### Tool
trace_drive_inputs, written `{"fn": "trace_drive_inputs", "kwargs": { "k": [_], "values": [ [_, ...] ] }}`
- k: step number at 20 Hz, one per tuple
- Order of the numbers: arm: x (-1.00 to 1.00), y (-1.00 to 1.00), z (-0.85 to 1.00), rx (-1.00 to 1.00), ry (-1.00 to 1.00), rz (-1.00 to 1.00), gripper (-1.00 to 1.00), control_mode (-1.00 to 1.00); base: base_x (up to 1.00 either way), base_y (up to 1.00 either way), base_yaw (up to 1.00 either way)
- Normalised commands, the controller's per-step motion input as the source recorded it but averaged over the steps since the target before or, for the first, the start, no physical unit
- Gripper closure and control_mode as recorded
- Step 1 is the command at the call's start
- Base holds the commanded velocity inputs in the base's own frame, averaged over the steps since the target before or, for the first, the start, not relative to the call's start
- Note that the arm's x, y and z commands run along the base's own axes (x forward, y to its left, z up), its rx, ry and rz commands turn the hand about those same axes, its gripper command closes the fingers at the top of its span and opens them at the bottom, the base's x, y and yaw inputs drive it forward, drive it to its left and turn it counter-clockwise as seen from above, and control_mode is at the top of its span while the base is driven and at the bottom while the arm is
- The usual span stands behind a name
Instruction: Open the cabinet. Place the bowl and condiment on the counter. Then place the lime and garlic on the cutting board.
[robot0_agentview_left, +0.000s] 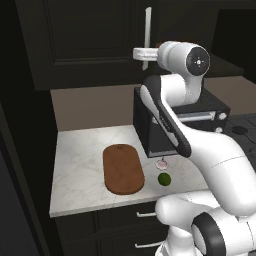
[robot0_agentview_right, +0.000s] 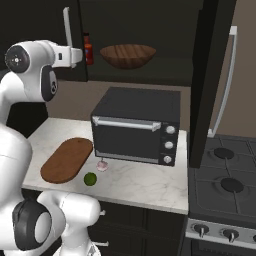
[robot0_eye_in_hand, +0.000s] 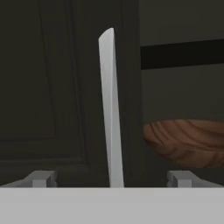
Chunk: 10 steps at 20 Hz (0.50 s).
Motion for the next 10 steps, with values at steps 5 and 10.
{"fn": "trace_drive_inputs", "kwargs": {
  "k": [5,10],
  "values": [
    [0.12,0.0,0.2,0.0,0.01,0.0,-1.0,-1.0,0.0,0.0,0.0],
    [0.16,0.0,0.13,0.0,0.0,0.0,-1.0,-1.0,0.0,0.0,0.0]
  ]
}}
